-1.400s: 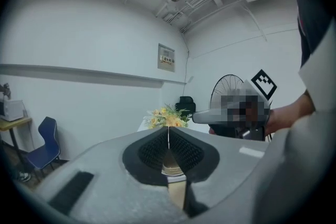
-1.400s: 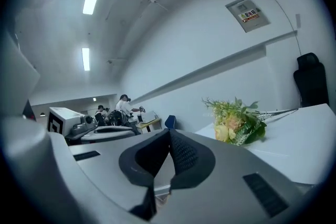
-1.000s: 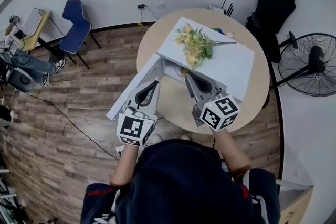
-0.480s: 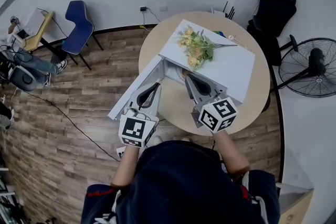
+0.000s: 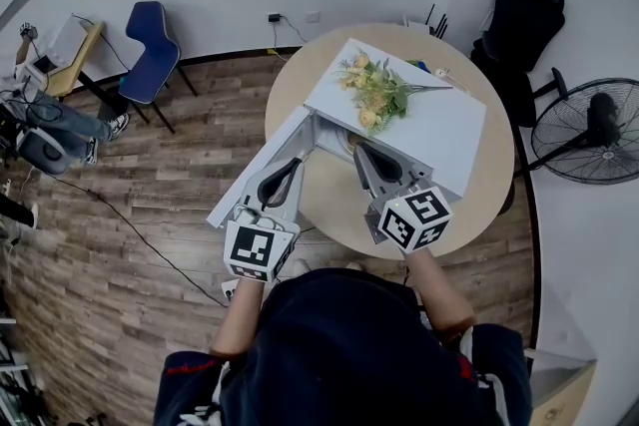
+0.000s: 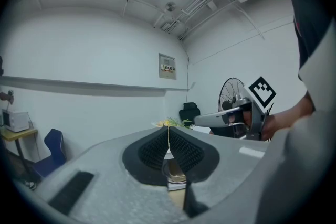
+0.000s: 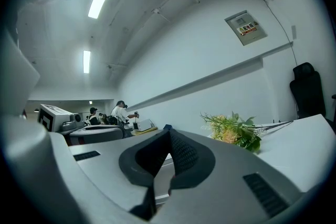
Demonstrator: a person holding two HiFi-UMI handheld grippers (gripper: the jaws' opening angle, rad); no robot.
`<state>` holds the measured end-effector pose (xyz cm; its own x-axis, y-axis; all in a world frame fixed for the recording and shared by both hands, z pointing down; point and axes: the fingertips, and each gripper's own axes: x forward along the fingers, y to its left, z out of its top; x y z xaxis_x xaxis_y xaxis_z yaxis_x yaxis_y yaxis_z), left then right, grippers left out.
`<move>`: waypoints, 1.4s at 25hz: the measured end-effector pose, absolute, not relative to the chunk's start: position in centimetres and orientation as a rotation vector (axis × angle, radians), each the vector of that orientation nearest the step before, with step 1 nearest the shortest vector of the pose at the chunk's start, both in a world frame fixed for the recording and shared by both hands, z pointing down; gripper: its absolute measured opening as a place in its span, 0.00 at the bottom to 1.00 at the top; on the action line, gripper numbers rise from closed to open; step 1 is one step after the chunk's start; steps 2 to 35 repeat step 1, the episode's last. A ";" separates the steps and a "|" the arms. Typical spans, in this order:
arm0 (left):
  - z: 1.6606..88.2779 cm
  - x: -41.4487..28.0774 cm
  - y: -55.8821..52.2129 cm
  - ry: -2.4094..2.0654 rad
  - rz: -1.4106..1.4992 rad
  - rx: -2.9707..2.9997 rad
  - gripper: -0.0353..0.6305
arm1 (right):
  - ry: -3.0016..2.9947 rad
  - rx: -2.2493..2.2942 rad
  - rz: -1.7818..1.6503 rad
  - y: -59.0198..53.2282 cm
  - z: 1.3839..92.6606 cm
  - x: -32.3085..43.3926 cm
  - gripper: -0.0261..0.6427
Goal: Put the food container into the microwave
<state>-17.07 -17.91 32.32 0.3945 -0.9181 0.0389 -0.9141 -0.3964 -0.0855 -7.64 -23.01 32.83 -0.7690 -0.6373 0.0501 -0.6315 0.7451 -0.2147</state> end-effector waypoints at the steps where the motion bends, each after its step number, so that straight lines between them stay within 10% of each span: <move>1: 32.3 -17.1 -18.0 1.696 -0.124 -2.580 0.08 | 2.908 -1.060 -0.345 -23.1 32.8 -7.6 0.06; 35: 32.3 -17.1 -18.0 1.696 -0.124 -2.580 0.08 | 2.908 -1.060 -0.345 -23.1 32.8 -7.6 0.06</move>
